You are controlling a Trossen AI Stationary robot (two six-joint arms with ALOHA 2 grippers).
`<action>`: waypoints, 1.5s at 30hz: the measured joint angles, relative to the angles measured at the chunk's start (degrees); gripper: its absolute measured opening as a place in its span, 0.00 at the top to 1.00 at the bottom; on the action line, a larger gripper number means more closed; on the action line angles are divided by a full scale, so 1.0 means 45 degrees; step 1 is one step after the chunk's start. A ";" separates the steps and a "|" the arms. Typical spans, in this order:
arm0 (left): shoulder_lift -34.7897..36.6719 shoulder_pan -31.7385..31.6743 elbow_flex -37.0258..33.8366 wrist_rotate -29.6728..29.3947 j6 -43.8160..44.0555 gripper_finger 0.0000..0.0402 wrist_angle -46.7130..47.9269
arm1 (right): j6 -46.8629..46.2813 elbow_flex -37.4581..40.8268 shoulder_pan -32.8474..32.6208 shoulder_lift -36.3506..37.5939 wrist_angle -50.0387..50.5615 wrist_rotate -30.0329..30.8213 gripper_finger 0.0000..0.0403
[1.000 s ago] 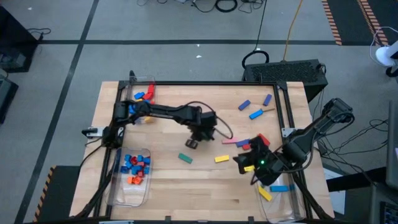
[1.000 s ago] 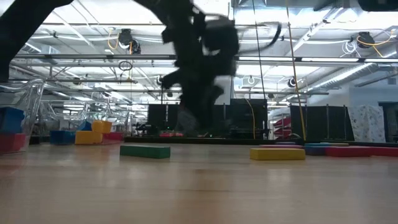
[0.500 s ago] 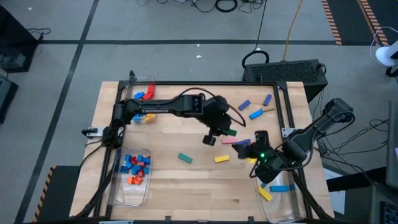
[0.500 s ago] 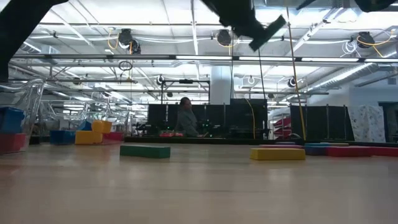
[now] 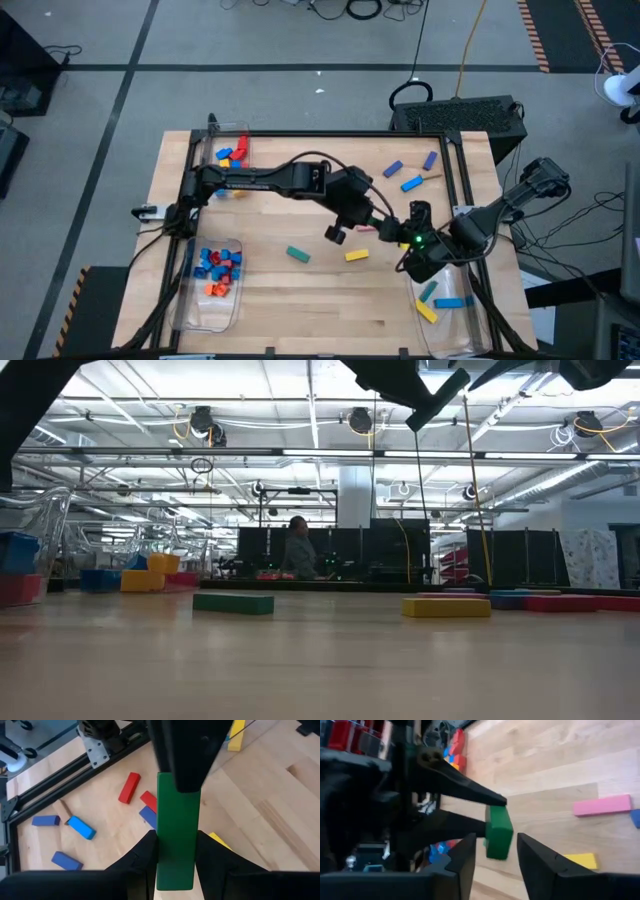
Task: Sort blocks by size
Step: Put the green rectangular block into the bottom right transparent bin
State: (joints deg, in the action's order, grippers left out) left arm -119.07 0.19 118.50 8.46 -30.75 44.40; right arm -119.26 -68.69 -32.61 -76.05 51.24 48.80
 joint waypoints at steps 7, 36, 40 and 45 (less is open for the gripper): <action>-0.0003 -0.0010 0.0000 -0.0062 0.0093 0.75 0.0002 | 0.0881 0.0000 0.0444 0.0000 -0.0153 -0.1211 0.86; 0.0232 -0.0665 -0.0975 0.2631 0.0733 0.37 0.4870 | 0.4429 -0.0010 -0.2269 0.3599 0.2618 -0.9320 0.94; 0.0233 -0.0576 -0.1811 0.2974 0.0772 0.37 0.4978 | 0.4346 -0.0010 -0.3163 0.3513 0.3226 -1.1697 0.94; 0.0233 -0.0427 -0.2791 0.2998 0.0987 0.37 0.4818 | 0.3597 -0.0010 -0.3840 0.3180 0.3820 -1.2739 0.94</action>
State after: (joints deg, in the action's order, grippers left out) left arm -118.02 -1.74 105.94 21.95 -26.30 66.09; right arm -103.08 -68.73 -49.89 -61.74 68.43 -8.52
